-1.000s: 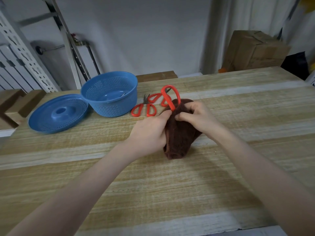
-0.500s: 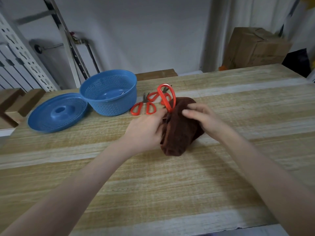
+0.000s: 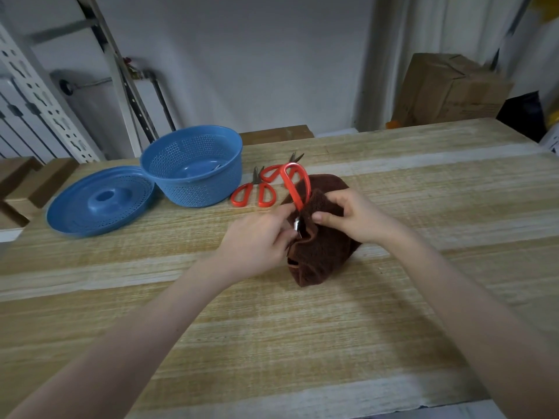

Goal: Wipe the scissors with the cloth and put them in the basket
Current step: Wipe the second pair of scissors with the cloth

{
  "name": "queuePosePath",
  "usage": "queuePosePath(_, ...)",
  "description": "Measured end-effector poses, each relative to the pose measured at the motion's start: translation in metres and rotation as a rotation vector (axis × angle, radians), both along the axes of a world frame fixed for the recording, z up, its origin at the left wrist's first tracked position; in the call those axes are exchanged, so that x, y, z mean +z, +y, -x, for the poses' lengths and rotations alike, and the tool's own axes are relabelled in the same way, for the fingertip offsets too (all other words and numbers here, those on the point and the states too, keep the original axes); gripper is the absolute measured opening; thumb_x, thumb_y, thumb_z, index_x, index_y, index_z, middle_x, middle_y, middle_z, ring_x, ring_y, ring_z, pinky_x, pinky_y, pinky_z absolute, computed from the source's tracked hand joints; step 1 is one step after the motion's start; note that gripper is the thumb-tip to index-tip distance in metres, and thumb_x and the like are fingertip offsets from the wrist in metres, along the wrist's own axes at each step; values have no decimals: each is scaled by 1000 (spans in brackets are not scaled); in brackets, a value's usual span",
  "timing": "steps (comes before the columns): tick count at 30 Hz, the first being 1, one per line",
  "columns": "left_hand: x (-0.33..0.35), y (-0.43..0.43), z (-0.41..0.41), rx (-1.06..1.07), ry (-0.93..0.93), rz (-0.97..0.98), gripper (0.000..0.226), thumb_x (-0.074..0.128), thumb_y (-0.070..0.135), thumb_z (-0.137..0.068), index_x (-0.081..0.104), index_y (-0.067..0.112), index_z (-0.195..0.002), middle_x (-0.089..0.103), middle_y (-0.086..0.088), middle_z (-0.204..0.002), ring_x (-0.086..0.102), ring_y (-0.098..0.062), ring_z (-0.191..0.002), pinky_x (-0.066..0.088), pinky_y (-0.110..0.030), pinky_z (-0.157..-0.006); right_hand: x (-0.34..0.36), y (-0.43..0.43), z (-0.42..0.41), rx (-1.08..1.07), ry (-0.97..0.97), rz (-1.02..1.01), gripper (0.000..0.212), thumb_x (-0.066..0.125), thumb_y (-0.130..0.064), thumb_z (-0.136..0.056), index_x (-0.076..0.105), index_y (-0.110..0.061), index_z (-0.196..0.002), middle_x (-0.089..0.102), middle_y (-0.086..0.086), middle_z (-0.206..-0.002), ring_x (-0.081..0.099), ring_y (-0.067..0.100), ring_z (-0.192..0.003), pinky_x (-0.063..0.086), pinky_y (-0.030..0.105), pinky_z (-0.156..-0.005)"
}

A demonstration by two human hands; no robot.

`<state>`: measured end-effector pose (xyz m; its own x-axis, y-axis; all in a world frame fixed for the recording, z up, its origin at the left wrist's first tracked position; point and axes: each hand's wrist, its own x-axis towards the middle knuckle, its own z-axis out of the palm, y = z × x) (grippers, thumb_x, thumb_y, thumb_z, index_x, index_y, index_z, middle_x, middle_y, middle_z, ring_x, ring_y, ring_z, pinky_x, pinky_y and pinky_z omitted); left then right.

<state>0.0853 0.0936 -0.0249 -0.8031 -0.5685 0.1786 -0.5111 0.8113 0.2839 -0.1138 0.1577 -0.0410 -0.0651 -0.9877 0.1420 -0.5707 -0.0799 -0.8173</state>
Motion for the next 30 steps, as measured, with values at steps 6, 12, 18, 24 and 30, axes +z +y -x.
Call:
queuePosePath(6,2,-7,-9,1,79,-20,40,52,25,-97,46,19,-135,60,14,-70,57,-17,-73,43,-34,-60,-4,0,1,-107,-232,27,6,62,-16,-92,68,-17,-94,72,-2,-96,68,10,-94,55,26,-83)
queuePosePath(12,11,-17,-17,106,238,-68,42,53,23,-95,48,16,-136,58,11,-66,58,-22,-75,49,-42,-70,5,3,7,-380,-729,103,18,51,-24,-99,67,-18,-99,75,-7,-91,71,8,-91,54,20,-74)
queuePosePath(18,11,-8,-15,127,291,-13,47,51,23,-96,41,16,-142,67,11,-82,61,-25,-86,49,-41,-67,9,7,-10,-231,-898,180,32,39,-30,-97,63,-16,-111,71,-3,-110,65,9,-107,53,24,-91)
queuePosePath(24,9,-5,-10,117,105,98,63,52,20,-89,29,26,-147,68,-5,-102,63,-34,-88,45,-37,-64,29,7,-23,-306,-346,313,25,44,-42,-97,64,-29,-95,66,-10,-96,62,13,-99,49,38,-96)
queuePosePath(30,12,3,-1,106,53,44,74,49,10,-85,20,19,-152,64,-10,-117,60,-37,-100,50,-45,-73,39,-11,-45,-278,415,186,44,66,-56,-72,50,-17,-59,52,-5,-54,54,19,-59,36,29,-62)
